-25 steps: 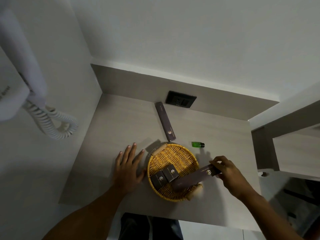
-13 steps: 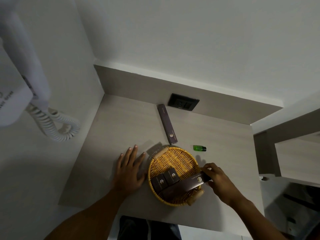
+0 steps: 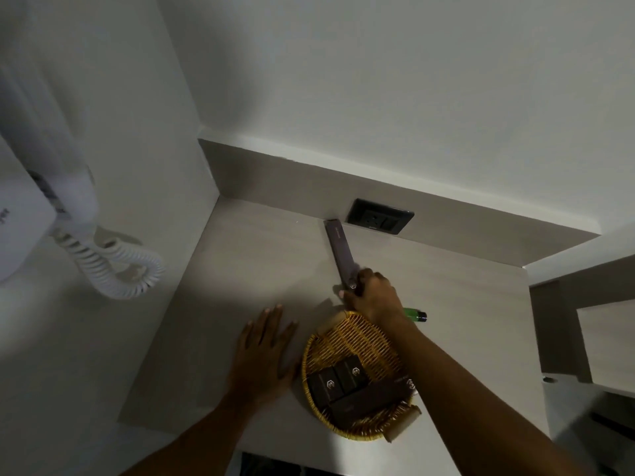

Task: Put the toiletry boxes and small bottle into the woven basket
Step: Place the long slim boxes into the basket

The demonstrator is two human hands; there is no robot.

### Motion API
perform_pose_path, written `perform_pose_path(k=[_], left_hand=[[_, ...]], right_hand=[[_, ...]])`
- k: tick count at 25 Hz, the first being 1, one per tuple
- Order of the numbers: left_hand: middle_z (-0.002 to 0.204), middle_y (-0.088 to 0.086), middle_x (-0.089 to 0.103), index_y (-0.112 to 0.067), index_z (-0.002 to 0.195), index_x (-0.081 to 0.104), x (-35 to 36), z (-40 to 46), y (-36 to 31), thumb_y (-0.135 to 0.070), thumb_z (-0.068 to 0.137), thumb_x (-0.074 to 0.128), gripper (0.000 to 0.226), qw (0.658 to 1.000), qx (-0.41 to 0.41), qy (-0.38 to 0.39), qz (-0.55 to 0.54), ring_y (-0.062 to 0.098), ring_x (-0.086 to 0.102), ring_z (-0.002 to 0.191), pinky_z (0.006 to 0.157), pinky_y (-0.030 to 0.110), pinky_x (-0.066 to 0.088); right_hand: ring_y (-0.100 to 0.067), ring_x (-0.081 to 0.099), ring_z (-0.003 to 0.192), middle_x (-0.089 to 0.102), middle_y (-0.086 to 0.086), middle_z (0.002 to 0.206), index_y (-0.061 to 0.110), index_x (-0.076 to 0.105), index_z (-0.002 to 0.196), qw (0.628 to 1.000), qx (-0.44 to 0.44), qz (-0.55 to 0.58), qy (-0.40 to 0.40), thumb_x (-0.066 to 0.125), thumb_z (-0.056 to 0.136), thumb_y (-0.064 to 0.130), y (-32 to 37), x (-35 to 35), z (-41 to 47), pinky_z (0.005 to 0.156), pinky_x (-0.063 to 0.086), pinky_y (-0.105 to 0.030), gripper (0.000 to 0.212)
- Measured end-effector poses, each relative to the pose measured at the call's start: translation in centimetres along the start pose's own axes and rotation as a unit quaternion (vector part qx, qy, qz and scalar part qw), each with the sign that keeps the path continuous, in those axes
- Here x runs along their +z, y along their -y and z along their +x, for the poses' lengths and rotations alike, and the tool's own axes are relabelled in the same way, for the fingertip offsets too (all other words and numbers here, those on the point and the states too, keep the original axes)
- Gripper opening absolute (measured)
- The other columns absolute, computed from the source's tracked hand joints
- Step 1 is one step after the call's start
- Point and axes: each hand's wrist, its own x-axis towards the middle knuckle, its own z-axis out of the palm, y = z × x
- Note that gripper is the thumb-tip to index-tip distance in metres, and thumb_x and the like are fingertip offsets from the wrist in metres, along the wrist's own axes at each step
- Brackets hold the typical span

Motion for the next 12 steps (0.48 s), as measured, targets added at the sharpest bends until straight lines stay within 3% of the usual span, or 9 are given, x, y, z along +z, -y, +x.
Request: perform_pose_path(k=[3, 6, 9, 12], left_hand=[[0.166, 0.009, 0.021, -0.031, 0.151, 0.037, 0.1, 0.1, -0.2, -0.062, 0.082, 0.049, 0.077, 1.0, -0.01, 0.008, -0.003, 0.031, 0.02, 0.151, 0.116, 0.051, 0.019], [0.167, 0.01, 0.017, -0.031, 0.154, 0.031, 0.1, 0.1, 0.0, -0.064, 0.086, 0.045, 0.077, 1.0, -0.005, 0.001, -0.009, 0.031, 0.014, 0.153, 0.117, 0.052, 0.017], [0.167, 0.011, 0.017, -0.031, 0.155, 0.028, 0.0, 0.0, 0.1, -0.064, 0.087, 0.045, 0.078, 1.0, 0.008, -0.005, -0.017, 0.032, 0.014, 0.153, 0.118, 0.055, 0.019], [0.167, 0.012, 0.017, -0.032, 0.156, 0.024, -0.1, 0.1, 0.1, -0.067, 0.087, 0.041, 0.079, 1.0, 0.011, -0.008, -0.014, 0.031, 0.014, 0.153, 0.118, 0.055, 0.019]], right_hand=[[-0.02, 0.06, 0.085, 0.058, -0.005, 0.101, 0.018, 0.051, 0.116, 0.999, 0.003, -0.03, -0.026, 0.064, 0.086, 0.038, -0.9, -1.1, 1.0, 0.074, 0.053, -0.034, 0.039], [-0.027, 0.059, 0.087, 0.057, -0.009, 0.099, 0.012, 0.06, 0.109, 0.987, -0.066, -0.072, -0.127, 0.064, 0.087, 0.017, -3.5, -5.0, -0.5, 0.072, 0.044, -0.03, 0.023], [-0.03, 0.059, 0.089, 0.06, -0.017, 0.106, 0.006, 0.061, 0.113, 0.967, -0.119, -0.099, -0.2, 0.068, 0.082, 0.004, -7.5, -9.8, -4.4, 0.078, 0.051, -0.038, 0.032], [-0.031, 0.06, 0.09, 0.064, -0.018, 0.107, 0.006, 0.061, 0.114, 0.964, -0.097, -0.107, -0.221, 0.07, 0.08, 0.0, -11.5, -12.5, -8.5, 0.079, 0.052, -0.042, 0.035]])
